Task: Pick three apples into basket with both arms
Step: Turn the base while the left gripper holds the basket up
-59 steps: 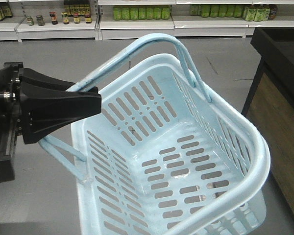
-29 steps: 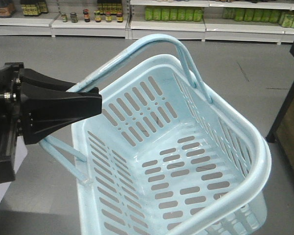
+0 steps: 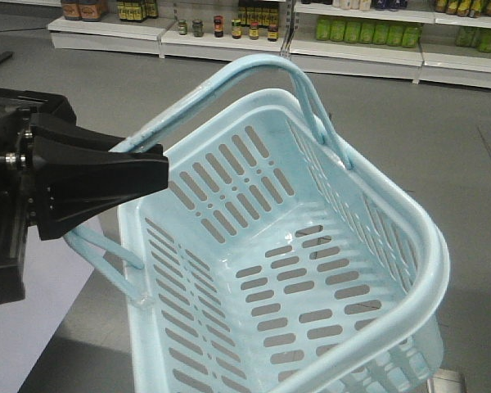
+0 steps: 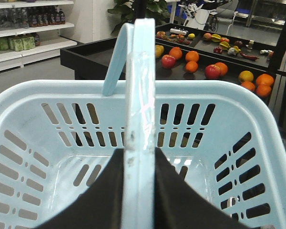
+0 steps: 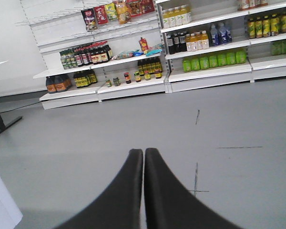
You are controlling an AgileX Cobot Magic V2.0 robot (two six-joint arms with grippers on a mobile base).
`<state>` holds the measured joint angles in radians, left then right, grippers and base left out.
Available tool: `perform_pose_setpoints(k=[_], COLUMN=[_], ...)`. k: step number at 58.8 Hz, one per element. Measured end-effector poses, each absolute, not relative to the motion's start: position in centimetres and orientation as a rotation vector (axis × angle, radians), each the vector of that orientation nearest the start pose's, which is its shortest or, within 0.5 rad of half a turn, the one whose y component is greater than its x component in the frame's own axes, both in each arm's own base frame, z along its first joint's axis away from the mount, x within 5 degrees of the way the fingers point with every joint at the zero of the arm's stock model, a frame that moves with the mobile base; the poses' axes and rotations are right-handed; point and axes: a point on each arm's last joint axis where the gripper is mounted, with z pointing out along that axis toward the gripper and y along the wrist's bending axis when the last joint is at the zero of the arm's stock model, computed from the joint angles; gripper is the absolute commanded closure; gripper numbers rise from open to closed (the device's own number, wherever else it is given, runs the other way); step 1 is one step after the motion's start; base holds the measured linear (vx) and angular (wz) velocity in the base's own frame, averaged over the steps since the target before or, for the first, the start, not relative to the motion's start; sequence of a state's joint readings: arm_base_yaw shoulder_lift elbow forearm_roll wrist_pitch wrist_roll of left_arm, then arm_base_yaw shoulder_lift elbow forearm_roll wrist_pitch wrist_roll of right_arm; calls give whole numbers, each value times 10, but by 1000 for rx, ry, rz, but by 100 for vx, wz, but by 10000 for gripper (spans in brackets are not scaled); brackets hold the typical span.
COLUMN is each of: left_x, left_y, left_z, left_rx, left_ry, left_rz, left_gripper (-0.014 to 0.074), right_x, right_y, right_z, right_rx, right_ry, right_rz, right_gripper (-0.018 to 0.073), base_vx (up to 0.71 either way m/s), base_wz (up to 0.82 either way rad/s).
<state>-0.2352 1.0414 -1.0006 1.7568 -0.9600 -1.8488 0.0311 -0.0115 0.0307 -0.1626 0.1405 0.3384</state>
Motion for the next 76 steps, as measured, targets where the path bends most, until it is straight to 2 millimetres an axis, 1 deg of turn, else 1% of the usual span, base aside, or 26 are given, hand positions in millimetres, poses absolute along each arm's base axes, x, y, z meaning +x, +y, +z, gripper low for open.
perform_pose_setpoints(k=[27, 76], left_x=[171, 171], left_y=[-116, -116], left_z=[409, 409], left_rx=[899, 899], left_ry=[1554, 1554], left_rz=[-967, -967], left_gripper=[602, 602], right_x=[57, 57], right_y=[0, 0], right_z=[191, 191], right_rx=[137, 137], right_ry=[1637, 1637], right_rz=[141, 141], right_gripper=[564, 564], base_vx=[15, 20], base_wz=[10, -5])
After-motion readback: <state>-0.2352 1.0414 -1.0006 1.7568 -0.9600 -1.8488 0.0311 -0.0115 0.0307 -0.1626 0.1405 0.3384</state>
